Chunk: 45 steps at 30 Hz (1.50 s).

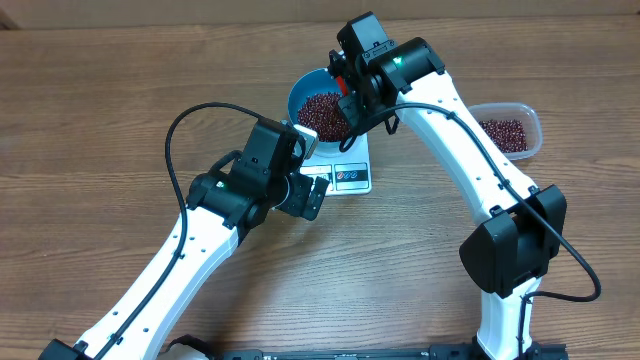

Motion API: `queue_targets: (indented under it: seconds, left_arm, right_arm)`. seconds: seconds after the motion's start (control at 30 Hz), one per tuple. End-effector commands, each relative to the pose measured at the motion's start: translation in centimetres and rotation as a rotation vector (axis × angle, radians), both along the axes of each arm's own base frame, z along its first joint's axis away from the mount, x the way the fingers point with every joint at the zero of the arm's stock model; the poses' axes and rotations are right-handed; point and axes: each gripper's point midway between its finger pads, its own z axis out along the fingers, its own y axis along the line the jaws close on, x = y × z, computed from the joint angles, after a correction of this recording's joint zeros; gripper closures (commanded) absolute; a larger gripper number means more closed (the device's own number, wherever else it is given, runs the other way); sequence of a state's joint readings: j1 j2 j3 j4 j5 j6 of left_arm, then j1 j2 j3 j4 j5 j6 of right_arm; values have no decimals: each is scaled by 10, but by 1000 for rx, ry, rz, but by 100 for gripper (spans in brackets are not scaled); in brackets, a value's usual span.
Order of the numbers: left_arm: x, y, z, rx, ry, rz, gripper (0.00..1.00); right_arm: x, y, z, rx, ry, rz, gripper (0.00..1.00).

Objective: Scoop item into bowl and weigh 150g on scale
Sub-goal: 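Tip the red scoop further to pour more beans into the bowl, then move the red scoop with the right gripper back to the tub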

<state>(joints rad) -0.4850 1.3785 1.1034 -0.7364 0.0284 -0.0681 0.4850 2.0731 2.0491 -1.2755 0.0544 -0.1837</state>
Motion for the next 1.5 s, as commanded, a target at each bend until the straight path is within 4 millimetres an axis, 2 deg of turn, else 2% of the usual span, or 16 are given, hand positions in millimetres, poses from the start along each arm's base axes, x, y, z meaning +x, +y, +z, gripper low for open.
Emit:
queue_targets:
  seconds: [0.0, 0.23, 0.6, 0.73, 0.93, 1.07, 1.2, 1.47]
  left_arm:
    - [-1, -1, -2, 14, -5, -25, 1]
    - [-1, -1, -2, 15, -5, -25, 0]
    - [-1, -1, -2, 15, -5, -25, 0]
    - [-1, -1, -2, 15, -5, -25, 0]
    - [-1, -1, -2, 15, -5, -25, 1]
    - [-1, -1, -2, 15, -5, -25, 0]
    - [-1, -1, -2, 14, -5, -25, 0]
    - [-1, -1, -2, 15, -5, -25, 0]
  right_arm:
    - [5, 7, 21, 71, -33, 4, 96]
    - [3, 2, 42, 199, -20, -1, 96]
    - [6, -19, 93, 372, -80, -39, 96]
    - [8, -16, 95, 378, -91, -36, 96]
    - [3, -8, 89, 254, -131, -30, 96]
    - [-2, -9, 85, 67, -200, -42, 96]
    - [-3, -13, 91, -109, -298, -59, 96]
    - [-3, -8, 94, -137, -331, -60, 96]
